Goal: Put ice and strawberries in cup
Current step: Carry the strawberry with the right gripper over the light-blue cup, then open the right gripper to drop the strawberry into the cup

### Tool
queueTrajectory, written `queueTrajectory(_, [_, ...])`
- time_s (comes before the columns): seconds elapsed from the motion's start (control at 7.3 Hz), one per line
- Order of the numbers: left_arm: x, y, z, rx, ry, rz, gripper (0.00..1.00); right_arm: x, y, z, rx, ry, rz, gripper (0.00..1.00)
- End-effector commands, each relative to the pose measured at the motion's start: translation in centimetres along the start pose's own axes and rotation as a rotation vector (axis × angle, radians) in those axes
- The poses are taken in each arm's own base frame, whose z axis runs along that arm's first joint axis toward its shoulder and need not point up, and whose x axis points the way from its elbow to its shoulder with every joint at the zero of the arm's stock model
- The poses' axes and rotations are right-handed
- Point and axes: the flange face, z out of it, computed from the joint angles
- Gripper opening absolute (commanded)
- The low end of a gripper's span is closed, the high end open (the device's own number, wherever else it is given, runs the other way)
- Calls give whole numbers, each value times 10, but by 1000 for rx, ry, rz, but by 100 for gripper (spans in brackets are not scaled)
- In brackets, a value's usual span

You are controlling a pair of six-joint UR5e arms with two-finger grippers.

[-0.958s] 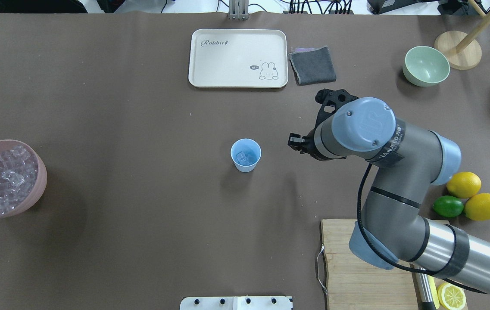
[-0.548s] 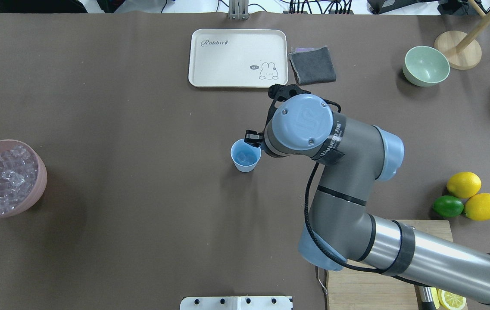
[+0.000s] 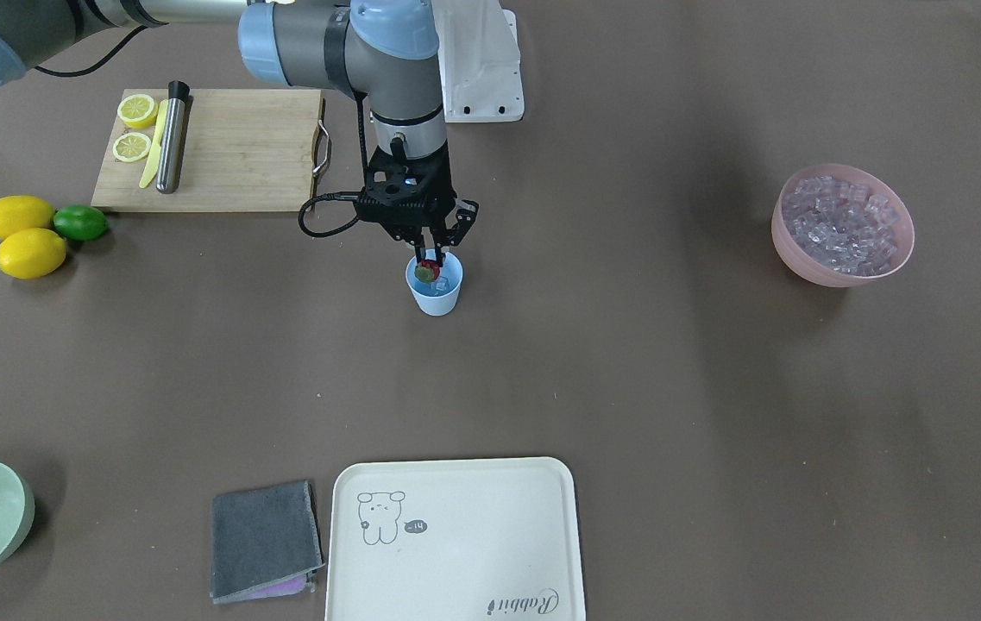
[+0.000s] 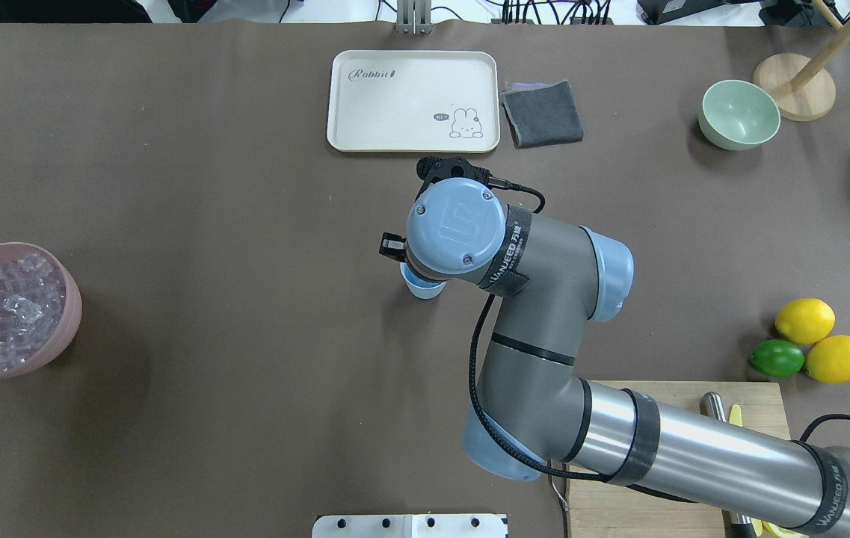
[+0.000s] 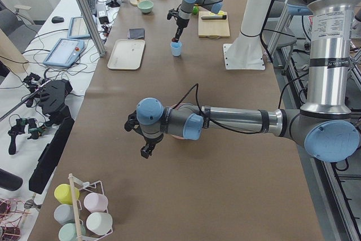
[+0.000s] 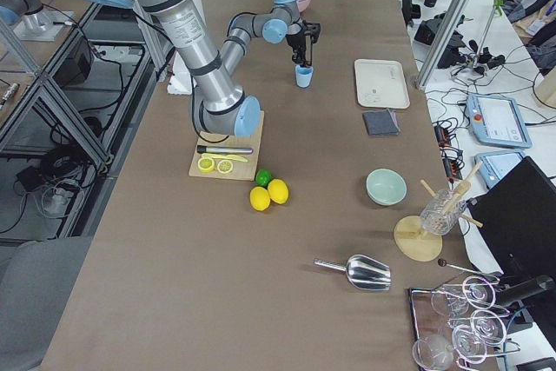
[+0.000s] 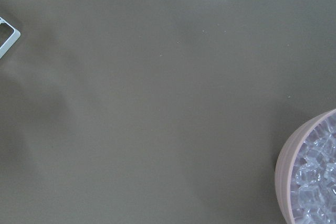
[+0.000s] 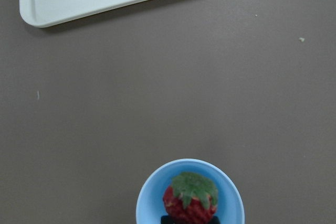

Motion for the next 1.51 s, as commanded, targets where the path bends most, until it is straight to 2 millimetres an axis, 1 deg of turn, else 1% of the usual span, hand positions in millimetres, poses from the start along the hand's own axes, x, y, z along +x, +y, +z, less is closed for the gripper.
queueTrajectory(0.0, [0,1,0,0,0,1,99,-2,5,2,-4,7,-2,0])
queueTrajectory(0.14, [0,6,1,-2,1,-2,99,-2,5,2,-4,7,-2,35])
queueTrajectory(0.27, [0,6,2,7,-2,9,99,-2,4,3,21,11,-4,99])
queueTrajectory(0.41, [-1,11,3,5,-1,6,99,-2,4,1,27,11,-5,100])
queueTrajectory(0.55, [-1,11,3,5,-1,6,99,-3,5,-2,19,7,-5,100])
queueTrajectory(0.82, [-2,13,4,3,-1,4,99,-1,6,-2,4,8,-4,100])
queueTrajectory(0.96, [-2,13,4,3,-1,4,99,12,-2,-10,9,34,-3,100])
queueTrajectory(1.1, [-1,10,4,3,-2,0,99,45,-26,-20,-15,68,-7,100])
queueTrajectory(1.23, [-11,18,15,-28,-1,-38,99,73,-62,-24,-45,82,-20,100])
queueTrajectory(1.37, [-24,31,30,-49,11,-57,99,108,-96,-26,-66,98,-44,100])
